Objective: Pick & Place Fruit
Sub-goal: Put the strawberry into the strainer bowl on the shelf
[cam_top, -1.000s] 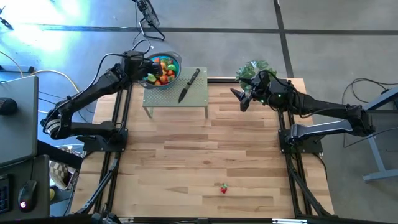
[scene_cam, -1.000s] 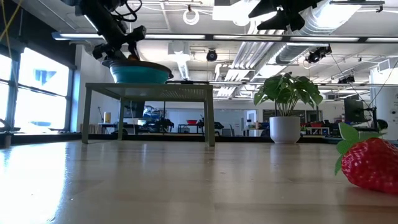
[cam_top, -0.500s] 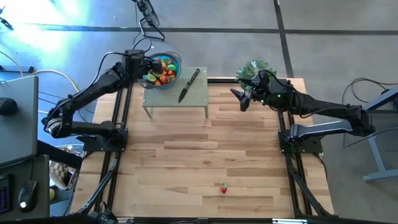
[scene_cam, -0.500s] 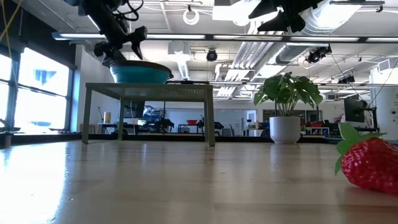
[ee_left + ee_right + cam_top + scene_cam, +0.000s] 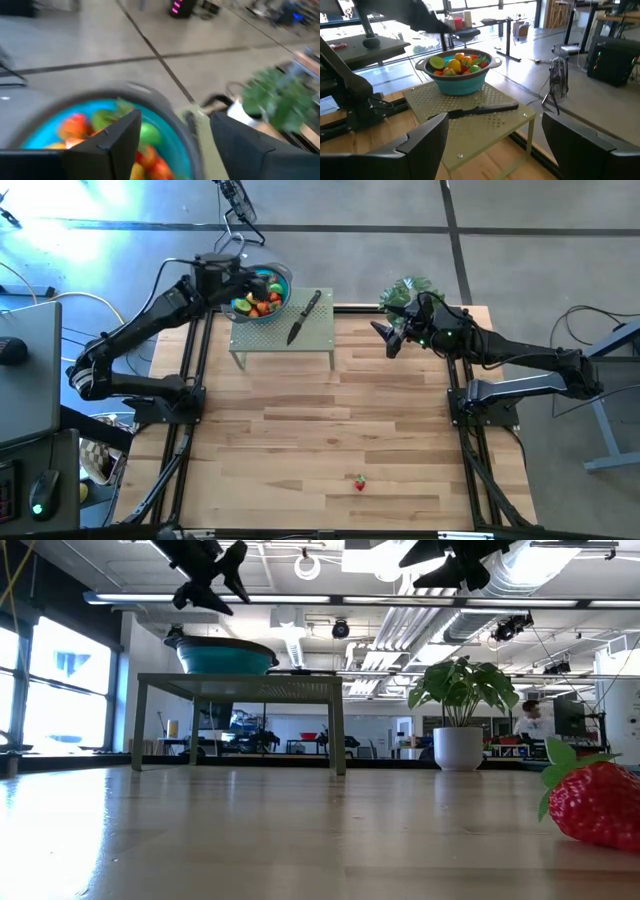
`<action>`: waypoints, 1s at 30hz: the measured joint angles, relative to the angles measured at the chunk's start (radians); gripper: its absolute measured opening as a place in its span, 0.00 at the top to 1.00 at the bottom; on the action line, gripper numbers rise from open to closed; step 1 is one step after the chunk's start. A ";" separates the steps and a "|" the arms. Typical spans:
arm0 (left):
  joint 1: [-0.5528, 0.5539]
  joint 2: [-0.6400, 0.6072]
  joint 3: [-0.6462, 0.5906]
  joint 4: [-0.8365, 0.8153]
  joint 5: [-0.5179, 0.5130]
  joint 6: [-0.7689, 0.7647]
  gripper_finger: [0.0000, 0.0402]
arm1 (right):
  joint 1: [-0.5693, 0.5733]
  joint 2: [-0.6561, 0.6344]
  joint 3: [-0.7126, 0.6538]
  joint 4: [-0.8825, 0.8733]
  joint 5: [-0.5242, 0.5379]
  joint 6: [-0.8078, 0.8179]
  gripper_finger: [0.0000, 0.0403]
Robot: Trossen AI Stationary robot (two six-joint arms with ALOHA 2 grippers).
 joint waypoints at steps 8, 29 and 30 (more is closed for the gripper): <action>-0.174 -0.005 -0.001 0.048 -0.001 0.051 0.66 | -0.006 0.000 0.000 0.059 0.000 -0.047 0.22; -0.579 0.009 -0.001 0.248 -0.043 0.129 0.95 | 0.004 0.000 0.000 0.015 -0.205 0.113 0.22; -0.610 0.018 -0.001 0.258 -0.072 0.125 0.96 | 0.004 0.000 0.000 0.015 -0.226 0.114 0.22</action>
